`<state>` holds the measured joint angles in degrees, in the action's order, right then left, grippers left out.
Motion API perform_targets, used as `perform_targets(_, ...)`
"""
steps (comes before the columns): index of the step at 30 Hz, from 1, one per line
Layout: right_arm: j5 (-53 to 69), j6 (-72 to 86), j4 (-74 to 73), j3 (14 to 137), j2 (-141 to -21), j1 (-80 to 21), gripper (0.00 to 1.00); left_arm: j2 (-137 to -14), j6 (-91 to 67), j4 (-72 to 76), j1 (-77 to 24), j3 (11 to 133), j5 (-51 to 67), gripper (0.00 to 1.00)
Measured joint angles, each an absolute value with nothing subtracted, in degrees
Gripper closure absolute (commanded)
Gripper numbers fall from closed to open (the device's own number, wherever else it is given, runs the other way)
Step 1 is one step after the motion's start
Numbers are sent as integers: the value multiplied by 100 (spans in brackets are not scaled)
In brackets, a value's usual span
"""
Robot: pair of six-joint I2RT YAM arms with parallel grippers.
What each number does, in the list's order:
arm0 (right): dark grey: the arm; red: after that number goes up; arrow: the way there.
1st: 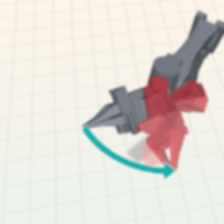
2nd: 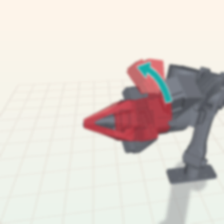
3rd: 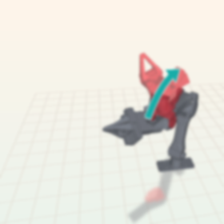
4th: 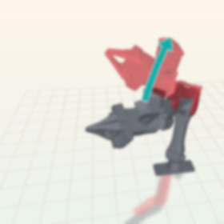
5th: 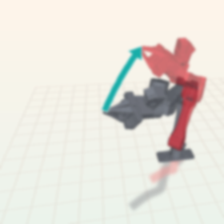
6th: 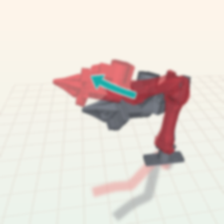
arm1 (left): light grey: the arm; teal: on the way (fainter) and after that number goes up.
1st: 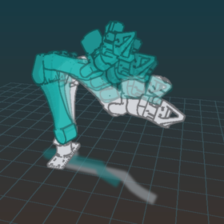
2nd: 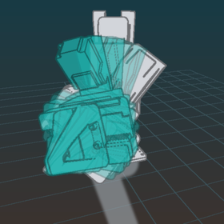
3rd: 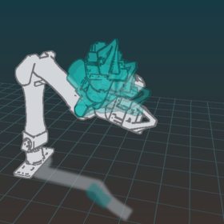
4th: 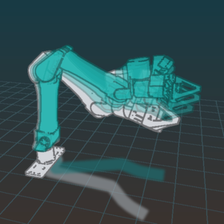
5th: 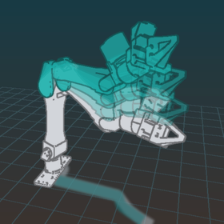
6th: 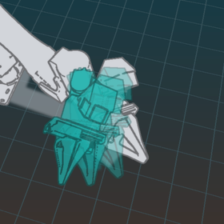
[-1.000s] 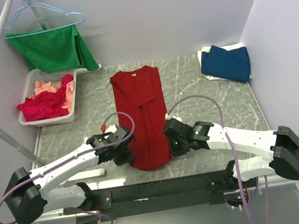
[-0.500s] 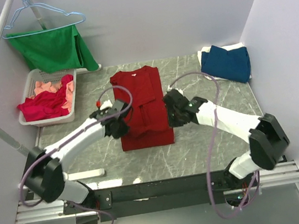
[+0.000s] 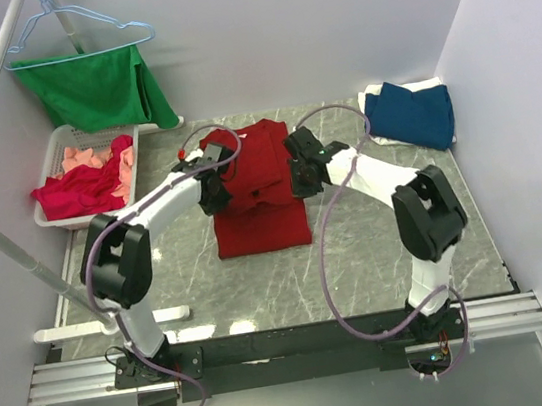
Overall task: Fold and stack the t-shirts
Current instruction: Fold the tshirt
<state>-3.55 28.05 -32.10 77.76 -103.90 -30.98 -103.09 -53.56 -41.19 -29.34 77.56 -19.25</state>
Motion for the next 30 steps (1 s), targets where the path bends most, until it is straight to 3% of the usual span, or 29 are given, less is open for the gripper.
perform_targets(5, -211, 2746, -3210, 8281, -10980, -2963, 100, -10728, -5098, -4123, -2711, 8193, -1863, 95)
perform_targets(7, -174, 2738, -3227, 8436, -11144, -2906, 91, -10895, -4993, -4108, -2635, 8368, -1802, 77)
perform_targets(8, -156, 2738, -3253, 8534, -11222, -2875, 77, -10973, -4915, -4099, -2606, 8442, -1782, 68)
perform_targets(9, -145, 2740, -3280, 8635, -11299, -2847, 71, -11056, -4875, -4077, -2571, 8512, -1776, 56)
perform_targets(12, -193, 2749, -3391, 8960, -11474, -2762, 64, -11205, -4711, -4007, -2473, 8639, -1789, 44)
perform_targets(22, -701, 2917, -3367, 9821, -11454, -2338, 66, -11113, -4543, -3688, -2198, 9369, -2257, 41)
perform_targets(30, -517, 2950, -3354, 8696, -10947, -2399, 69, -9961, -4414, -3474, -2285, 7929, -1887, 51)
